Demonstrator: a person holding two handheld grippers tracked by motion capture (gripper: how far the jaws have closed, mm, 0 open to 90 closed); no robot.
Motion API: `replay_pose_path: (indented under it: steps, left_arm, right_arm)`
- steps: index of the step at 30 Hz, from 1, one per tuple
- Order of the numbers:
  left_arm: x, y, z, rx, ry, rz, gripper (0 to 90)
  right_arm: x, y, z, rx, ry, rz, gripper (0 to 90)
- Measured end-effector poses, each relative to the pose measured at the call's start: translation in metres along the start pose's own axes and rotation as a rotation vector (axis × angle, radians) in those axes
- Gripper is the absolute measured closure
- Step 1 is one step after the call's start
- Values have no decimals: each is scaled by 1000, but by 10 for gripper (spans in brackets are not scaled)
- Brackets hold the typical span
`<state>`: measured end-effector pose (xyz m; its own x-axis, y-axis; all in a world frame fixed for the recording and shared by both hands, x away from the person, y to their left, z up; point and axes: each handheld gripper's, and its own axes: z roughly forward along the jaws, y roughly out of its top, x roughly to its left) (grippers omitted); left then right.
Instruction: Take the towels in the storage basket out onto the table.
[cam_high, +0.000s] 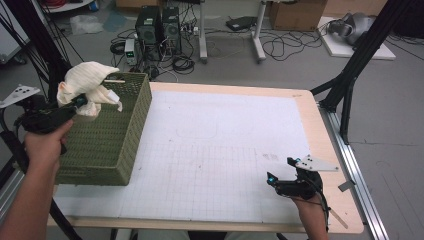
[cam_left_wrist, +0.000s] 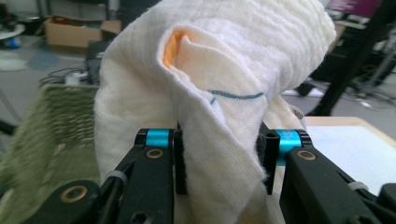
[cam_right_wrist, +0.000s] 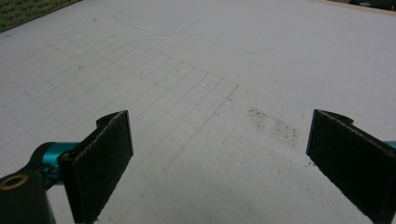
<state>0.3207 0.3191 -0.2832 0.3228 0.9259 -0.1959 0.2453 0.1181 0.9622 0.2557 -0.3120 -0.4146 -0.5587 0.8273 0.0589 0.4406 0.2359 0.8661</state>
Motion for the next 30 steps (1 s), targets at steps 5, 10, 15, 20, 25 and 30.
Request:
replay_pose_path:
  steps: [5, 10, 15, 20, 25, 30]
  left_arm:
    - [-29, 0, 6, -19, -80, 35, 674]
    - [-54, -5, 18, -25, -141, 60, 674]
    - [-75, -15, 28, -13, -196, 96, 674]
    - [-94, -26, 37, 7, -245, 116, 674]
    - [-114, -38, 47, 46, -306, 130, 674]
    - [-139, -56, 57, 97, -374, 146, 674]
  right_arm:
    - [0, 0, -1, 0, -8, -20, 63]
    - [3, 2, -1, -4, -15, -51, 63]
    - [4, 3, 0, -15, -8, -43, 63]
    - [6, 6, 2, -23, 5, -47, 63]
    - [7, 6, 4, -25, 14, -40, 64]
    - [6, 6, 1, -39, -9, -36, 64]
